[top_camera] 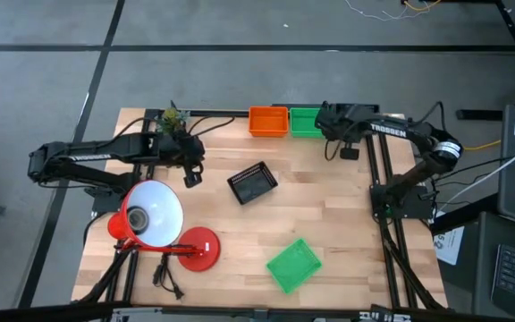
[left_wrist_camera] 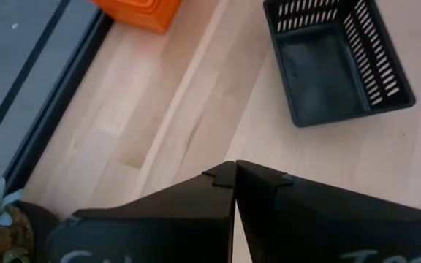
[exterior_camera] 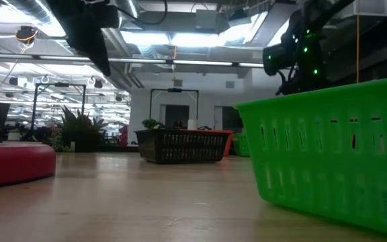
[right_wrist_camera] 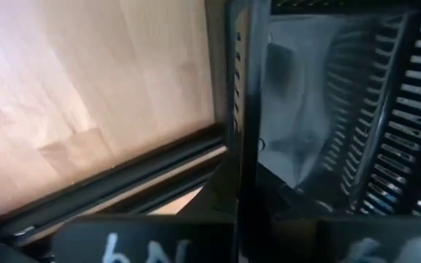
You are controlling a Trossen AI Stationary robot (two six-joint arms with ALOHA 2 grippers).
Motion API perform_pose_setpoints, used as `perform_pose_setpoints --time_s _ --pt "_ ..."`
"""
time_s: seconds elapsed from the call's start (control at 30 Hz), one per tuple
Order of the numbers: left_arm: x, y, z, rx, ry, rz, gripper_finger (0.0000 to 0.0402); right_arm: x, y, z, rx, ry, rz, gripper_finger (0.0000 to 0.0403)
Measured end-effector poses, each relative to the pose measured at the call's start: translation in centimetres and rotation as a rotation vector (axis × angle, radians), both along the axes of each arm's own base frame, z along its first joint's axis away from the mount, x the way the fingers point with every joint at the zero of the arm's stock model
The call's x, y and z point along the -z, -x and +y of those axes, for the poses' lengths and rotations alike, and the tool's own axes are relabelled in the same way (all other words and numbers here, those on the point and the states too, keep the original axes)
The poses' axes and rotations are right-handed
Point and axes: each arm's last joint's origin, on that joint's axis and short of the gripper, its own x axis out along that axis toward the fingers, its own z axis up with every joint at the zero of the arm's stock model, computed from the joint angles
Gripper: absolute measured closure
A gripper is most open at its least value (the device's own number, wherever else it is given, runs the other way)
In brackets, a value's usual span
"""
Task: Stack baskets by color
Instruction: Stack the right black bin on top of the top black bin
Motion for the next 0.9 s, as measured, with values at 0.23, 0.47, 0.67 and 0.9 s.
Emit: perform_pose_setpoints --time_s 0.23,0.47,0.67,0.9 --pt "1.6 -0.3 0.1 -0.002 -0.001 -0.014 0.0394 1.7 0.2 -2.3 0.004 -0.008 0.067 0.0403" --pt "3.6 -0.1 0.0 -0.024 0.023 0.012 0.04 2.7 0.1 -3.4 0.006 0.005 0.096 0.0393" --pt "3.3 -0.6 0.0 0.006 0.045 -0.059 0.0391 2.7 -0.1 -3.5 -0.024 0.007 0.093 0.0359" --pt "2.8 -1.0 -0.1 0.039 0.053 -0.128 0.0385 2.7 0.0 -4.0 -0.018 0.026 0.077 0.0299"
